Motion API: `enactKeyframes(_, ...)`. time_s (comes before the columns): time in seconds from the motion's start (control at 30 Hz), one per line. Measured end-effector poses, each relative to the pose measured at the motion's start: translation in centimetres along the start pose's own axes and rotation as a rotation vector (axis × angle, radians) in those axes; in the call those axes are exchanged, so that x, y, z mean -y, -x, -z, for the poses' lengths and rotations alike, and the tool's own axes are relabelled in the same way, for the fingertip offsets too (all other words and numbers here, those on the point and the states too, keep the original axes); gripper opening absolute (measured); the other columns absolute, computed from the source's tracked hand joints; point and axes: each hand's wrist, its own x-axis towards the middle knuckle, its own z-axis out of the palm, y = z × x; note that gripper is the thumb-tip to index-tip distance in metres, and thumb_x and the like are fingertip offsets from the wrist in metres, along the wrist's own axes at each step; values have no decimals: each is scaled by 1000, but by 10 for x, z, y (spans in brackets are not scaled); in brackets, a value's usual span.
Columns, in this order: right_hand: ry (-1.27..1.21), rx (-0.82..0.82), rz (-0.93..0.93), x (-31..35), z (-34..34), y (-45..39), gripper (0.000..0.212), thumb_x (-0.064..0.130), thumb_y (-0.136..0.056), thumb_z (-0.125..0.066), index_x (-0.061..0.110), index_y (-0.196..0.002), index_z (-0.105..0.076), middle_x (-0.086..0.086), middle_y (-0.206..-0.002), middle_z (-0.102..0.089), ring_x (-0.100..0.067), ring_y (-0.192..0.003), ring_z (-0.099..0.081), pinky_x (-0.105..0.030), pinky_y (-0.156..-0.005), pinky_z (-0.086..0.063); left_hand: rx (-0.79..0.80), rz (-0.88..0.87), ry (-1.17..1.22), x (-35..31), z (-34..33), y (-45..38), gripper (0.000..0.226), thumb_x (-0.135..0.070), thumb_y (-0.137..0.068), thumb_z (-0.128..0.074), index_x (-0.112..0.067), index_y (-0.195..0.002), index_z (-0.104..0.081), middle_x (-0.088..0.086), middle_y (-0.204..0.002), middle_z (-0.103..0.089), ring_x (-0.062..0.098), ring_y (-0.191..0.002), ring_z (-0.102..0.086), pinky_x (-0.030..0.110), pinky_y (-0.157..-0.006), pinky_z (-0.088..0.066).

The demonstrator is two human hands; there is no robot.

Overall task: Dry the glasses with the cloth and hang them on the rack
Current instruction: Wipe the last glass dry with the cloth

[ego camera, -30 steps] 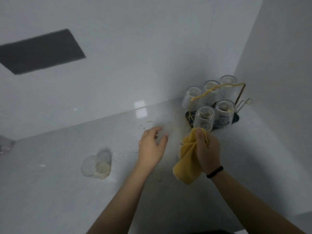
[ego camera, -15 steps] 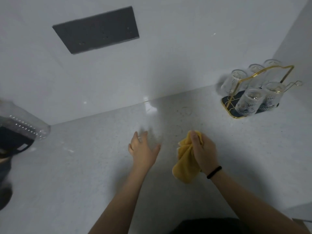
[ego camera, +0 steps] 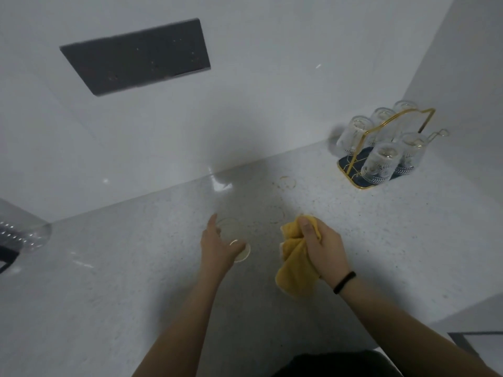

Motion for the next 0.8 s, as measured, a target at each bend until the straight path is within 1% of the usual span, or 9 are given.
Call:
enactKeyframes(0.17, -115, -30, -42, 21, 11, 7, 33, 34, -97, -38, 19, -119, -58, 3, -105, -60, -9, -93, -54, -13, -78, -40, 136, -163, 295, -42, 10, 16, 110, -17, -71, -87, -29, -153, -14, 9, -126, -56, 18, -118, -56, 27, -91, -46)
enactKeyframes(0.27, -256, 88, -18, 41, 14, 12, 39, 41, -95, -31, 27, -128, -47, 9, -121, -53, -6, -108, -50, -15, -89, -40, 246, -149, 583, -69, 2, 33, 106, -26, -67, -89, -31, -150, -23, 6, -123, -60, 12, -113, -61, 18, -80, -53)
enactKeyframes(0.37, -271, 199, 56, 46, 8, 15, 79, 78, -78, -26, 32, -142, -33, 7, -144, -43, -9, -126, -45, -27, -104, -38, 346, -125, 815, -95, -13, 49, 73, -39, -65, -83, -19, -130, -56, 11, -118, -68, 21, -106, -67, 29, -85, -56)
enactKeyframes(0.43, -230, 198, 168, 46, 1, 18, 85, 83, -74, -22, 38, -146, -17, 9, -154, -28, -7, -138, -30, -28, -111, -29, 370, -194, 825, -107, -17, 58, 45, -43, -77, -71, -12, -110, -71, 14, -108, -72, 28, -100, -70, 38, -86, -57)
enactKeyframes(0.5, -171, 143, 254, 45, 0, 18, 76, 75, -82, -22, 36, -147, -14, 8, -155, -25, -8, -140, -27, -30, -112, -27, 355, -254, 770, -116, -16, 64, 46, -46, -82, -64, -8, -108, -71, 16, -107, -73, 32, -101, -70, 45, -90, -56)
enactKeyframes(0.57, -204, 118, 133, 47, 9, 12, 72, 73, -84, -21, 30, -141, -35, 2, -143, -46, -15, -130, -44, -33, -106, -37, 364, -268, 749, -120, -15, 69, 42, -46, -82, -65, -12, -104, -72, 16, -106, -73, 31, -100, -70, 46, -90, -56)
enactKeyframes(0.63, -294, 171, -109, 57, 26, 0, 57, 64, -91, -21, 27, -109, -61, -7, -116, -65, -24, -108, -61, -42, -99, -46, 416, -215, 770, -126, -14, 77, 32, -41, -84, -71, -13, -101, -72, 15, -102, -74, 29, -93, -72, 41, -82, -60)
enactKeyframes(0.7, -381, 179, -206, 61, 37, -2, 52, 57, -94, -23, 28, -91, -65, -8, -101, -71, -22, -93, -66, -44, -95, -50, 418, -176, 762, -130, -16, 84, 35, -41, -80, -66, -12, -100, -71, 12, -94, -75, 23, -81, -74, 31, -66, -61)
enactKeyframes(0.8, -336, 130, 36, 58, 26, 20, 60, 64, -89, -20, 31, -133, -47, 1, -130, -59, -13, -118, -55, -37, -107, -40, 323, -170, 721, -138, -16, 86, 42, -39, -90, -58, -2, -106, -70, 21, -98, -73, 22, -82, -72, 27, -66, -60)
